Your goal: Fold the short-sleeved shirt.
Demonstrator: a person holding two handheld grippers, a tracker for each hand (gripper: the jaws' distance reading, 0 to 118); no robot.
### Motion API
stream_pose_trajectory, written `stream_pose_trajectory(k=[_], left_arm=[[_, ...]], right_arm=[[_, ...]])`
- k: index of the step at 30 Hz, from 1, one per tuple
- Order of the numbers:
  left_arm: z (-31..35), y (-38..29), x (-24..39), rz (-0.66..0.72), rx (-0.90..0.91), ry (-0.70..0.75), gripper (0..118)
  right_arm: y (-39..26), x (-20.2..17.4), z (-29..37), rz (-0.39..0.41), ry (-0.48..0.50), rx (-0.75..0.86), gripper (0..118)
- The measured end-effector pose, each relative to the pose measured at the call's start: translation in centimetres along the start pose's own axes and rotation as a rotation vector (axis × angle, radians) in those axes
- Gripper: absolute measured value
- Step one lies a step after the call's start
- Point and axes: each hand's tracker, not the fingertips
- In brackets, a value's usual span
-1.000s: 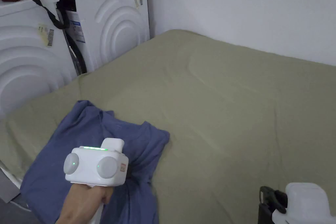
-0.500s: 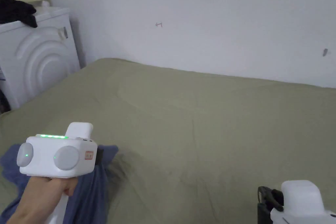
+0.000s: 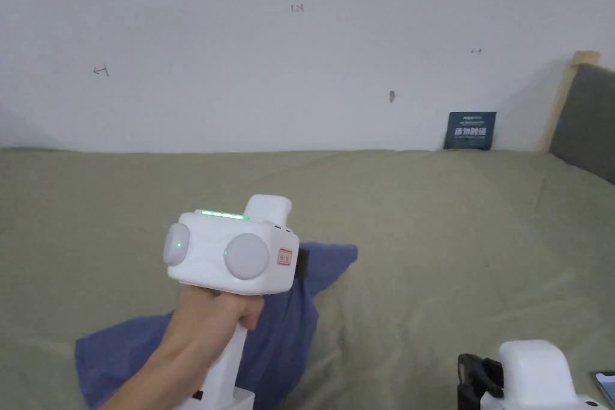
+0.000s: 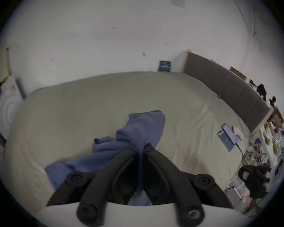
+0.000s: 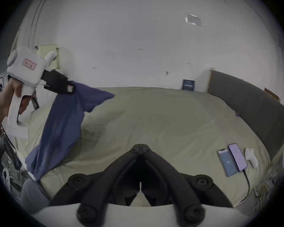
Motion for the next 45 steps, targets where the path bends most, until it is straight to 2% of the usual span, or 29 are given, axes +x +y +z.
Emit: stream_pose_trajectory(k=[2, 6, 7, 8, 9, 10, 12, 14, 18, 21, 23, 24, 25, 27, 33, 39, 45], left_arm=[[-4.0, -0.5, 2.0, -0.018, -0.057, -0.036, 3], [-11.7, -3.4, 3.1, -0.015, -0.177, -0.014, 3], [-13.3, -4.3, 2.9, -0.004, -0.200, 0.003, 11], [-14.2, -5.2, 2.6, 0.008, -0.200, 0.012, 38], [-14.6, -5.8, 2.4, 0.012, -0.195, 0.039, 85], [-14.8, -6.4, 2.0, 0.017, -0.198, 0.056, 118], [-13.3, -6.7, 1.2, 0.039, -0.148, 0.064, 111], [-10.4, -6.6, 0.4, 0.041, -0.173, 0.067, 111], [-1.3, -6.9, -1.6, 0.090, 0.008, 0.100, 108], [7.8, -7.7, -3.3, 0.096, 0.140, 0.115, 69], [13.4, -8.7, -3.8, 0.082, 0.251, 0.228, 34], [15.9, -9.3, -4.0, 0.055, 0.306, 0.291, 8], [18.4, -10.1, -4.2, 0.038, 0.362, 0.348, 0], [22.4, -11.8, -4.1, 0.042, 0.470, 0.460, 0], [29.0, -16.1, -4.9, 0.122, 0.540, 0.576, 0], [30.0, -17.2, -5.7, 0.132, 0.546, 0.600, 0], [29.7, -17.1, -6.1, 0.141, 0.519, 0.584, 0]], right_arm=[[-0.4, 0.9, -0.4, -0.007, -0.020, -0.012, 2], [-1.2, 2.3, -1.4, -0.035, -0.052, -0.041, 2], [-1.4, 2.5, -1.6, -0.038, -0.059, -0.050, 2], [-1.5, 2.8, -1.8, -0.040, -0.063, -0.056, 2], [-1.6, 2.9, -2.0, -0.041, -0.065, -0.058, 2], [-1.7, 3.0, -2.3, -0.042, -0.068, -0.063, 2], [-1.7, 3.2, -2.8, -0.040, -0.069, -0.073, 2], [-1.6, 3.1, -2.9, -0.041, -0.072, -0.073, 2], [-0.9, 2.2, -2.1, -0.062, -0.056, -0.028, 2], [0.0, 1.2, -0.4, -0.082, -0.018, 0.025, 2], [0.7, 0.4, 0.8, -0.063, 0.005, 0.058, 2], [1.0, -0.1, 1.4, -0.052, 0.007, 0.075, 2], [1.2, -0.6, 2.1, -0.051, 0.014, 0.094, 2], [1.6, -1.4, 3.2, -0.054, 0.033, 0.128, 2], [1.9, -3.9, 5.7, -0.032, 0.052, 0.182, 2], [2.2, -4.9, 6.2, -0.041, 0.074, 0.198, 2], [2.5, -5.6, 6.1, -0.012, 0.083, 0.200, 2]])
